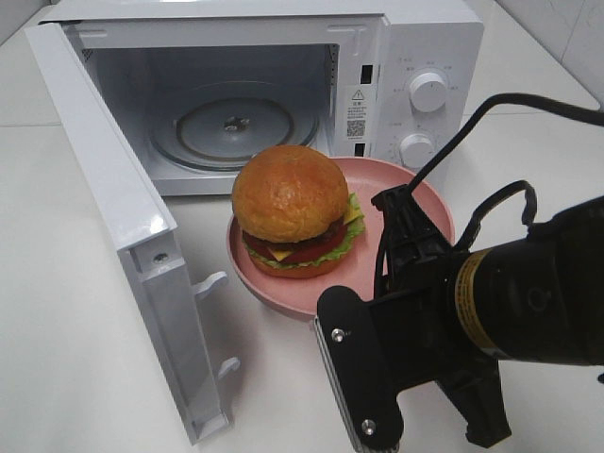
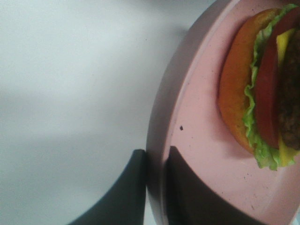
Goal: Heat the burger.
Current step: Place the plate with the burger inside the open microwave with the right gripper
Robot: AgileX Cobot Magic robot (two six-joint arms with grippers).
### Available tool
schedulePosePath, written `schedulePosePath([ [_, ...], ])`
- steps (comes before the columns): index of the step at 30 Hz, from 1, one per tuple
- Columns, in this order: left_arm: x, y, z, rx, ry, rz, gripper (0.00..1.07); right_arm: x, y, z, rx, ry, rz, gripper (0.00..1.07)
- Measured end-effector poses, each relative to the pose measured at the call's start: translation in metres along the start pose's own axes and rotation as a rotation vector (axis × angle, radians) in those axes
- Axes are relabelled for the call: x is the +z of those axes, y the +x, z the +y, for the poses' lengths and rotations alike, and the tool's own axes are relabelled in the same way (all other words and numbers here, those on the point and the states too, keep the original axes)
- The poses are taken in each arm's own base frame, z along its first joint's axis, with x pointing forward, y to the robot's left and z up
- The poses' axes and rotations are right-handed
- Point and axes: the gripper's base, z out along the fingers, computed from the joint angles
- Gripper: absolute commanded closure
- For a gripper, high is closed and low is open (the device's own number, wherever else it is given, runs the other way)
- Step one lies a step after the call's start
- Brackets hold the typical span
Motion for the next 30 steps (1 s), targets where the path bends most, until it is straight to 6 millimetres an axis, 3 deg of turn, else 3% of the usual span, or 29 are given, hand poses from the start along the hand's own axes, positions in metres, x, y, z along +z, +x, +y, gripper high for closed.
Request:
schedulePosePath([
  [15,0.000,0.000,0.000,0.000,0.000,0.000,0.07,0.009,0.021,-0.024,-0.092,0.114,-0.139,1.00],
  [30,0.000,0.000,0.000,0.000,0.000,0.000,0.07,0.012,0.040,-0.033,-0.087,0.157,-0.141,1.00],
])
